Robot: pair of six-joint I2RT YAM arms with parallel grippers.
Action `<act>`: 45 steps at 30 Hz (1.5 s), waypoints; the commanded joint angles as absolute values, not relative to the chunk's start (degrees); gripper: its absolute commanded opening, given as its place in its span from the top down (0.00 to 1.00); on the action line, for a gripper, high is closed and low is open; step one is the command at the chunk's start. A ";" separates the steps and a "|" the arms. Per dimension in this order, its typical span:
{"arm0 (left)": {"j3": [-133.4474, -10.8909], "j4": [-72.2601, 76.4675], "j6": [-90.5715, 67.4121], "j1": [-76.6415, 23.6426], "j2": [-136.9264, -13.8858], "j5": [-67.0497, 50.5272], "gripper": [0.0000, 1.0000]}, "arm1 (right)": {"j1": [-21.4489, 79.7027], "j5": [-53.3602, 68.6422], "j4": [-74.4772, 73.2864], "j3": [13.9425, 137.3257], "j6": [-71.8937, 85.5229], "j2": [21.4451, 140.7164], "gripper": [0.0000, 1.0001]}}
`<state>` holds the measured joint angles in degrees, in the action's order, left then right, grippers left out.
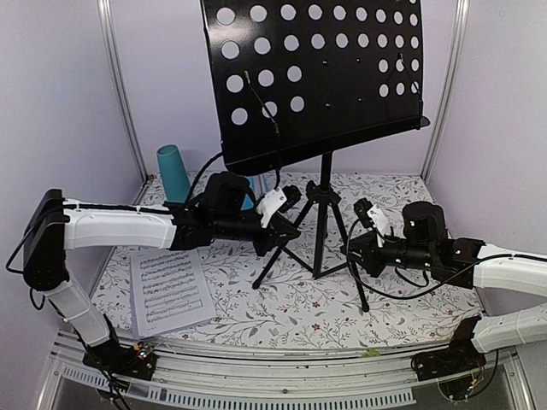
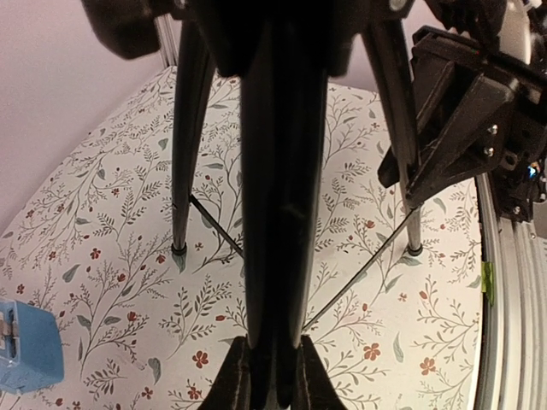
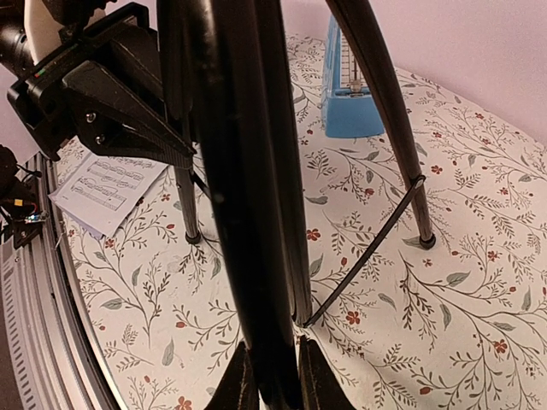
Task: Set up the instrument practice props
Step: Open the music stand at the center of the board, then adjust the music stand at the center of the board.
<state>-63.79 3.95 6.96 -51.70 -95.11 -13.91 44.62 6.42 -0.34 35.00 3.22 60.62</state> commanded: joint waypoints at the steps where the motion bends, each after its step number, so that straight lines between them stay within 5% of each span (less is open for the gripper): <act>1: -60.06 -8.17 4.10 -50.08 -95.36 -9.08 1.00 | 42.76 -0.75 -2.25 33.63 9.10 57.41 1.00; 11: -58.64 -6.48 2.43 -51.72 -95.11 -8.58 1.00 | 42.81 -1.83 -1.94 32.36 9.60 54.55 0.94; 32: -58.25 -4.86 0.48 -54.43 -95.45 -4.78 1.00 | 42.80 -1.21 -1.31 35.69 10.71 49.55 0.49; 45: -58.05 -3.99 -2.94 -57.19 -95.63 -1.43 1.00 | 51.70 -13.03 8.72 46.20 13.62 55.99 0.45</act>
<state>-61.17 5.72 1.50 -56.34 -93.32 -4.19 47.46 -4.95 3.51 42.70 12.80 52.86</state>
